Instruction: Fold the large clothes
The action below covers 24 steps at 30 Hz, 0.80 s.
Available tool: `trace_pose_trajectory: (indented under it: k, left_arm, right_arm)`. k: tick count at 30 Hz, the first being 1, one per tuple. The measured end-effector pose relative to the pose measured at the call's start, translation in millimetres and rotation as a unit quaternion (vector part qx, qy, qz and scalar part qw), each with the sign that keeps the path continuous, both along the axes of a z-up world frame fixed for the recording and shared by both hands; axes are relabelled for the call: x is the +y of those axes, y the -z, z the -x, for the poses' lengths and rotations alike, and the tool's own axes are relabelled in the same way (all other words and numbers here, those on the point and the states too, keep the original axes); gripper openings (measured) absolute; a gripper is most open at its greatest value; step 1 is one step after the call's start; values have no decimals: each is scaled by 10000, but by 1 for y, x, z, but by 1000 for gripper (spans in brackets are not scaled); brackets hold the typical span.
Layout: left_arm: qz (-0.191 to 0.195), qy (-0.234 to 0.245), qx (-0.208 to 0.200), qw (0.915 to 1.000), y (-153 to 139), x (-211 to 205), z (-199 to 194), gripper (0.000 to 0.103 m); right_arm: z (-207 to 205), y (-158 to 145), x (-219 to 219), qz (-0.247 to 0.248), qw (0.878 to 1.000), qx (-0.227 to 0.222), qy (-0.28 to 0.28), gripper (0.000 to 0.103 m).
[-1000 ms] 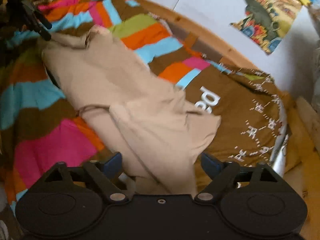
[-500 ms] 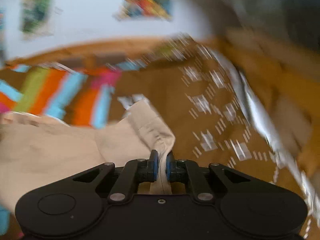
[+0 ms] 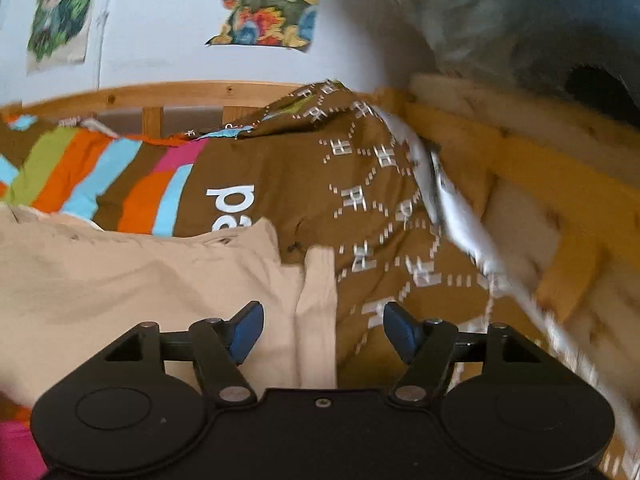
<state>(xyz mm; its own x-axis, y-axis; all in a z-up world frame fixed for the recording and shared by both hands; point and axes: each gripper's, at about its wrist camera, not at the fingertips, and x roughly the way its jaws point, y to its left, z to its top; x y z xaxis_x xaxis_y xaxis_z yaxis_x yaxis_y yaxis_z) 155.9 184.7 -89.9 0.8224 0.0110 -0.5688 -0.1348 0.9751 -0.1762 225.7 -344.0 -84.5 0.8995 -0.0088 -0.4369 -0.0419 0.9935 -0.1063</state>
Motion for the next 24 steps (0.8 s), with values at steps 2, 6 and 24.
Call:
trace_pose_trajectory:
  k: [2,6,24]
  left_arm:
    - [-132,213,48,9997,0,-7,-1,85]
    - [-348,561,155,9977,10,-19,-8,86]
    - [-296,-553,646,9959,26,3,-35,62]
  right_arm:
    - [8,8,-8,-455,9987,191,115,69]
    - [20,27,-17,-1393,9886,545,197,65]
    - [17,8,-8,-841,9947,341,474,10]
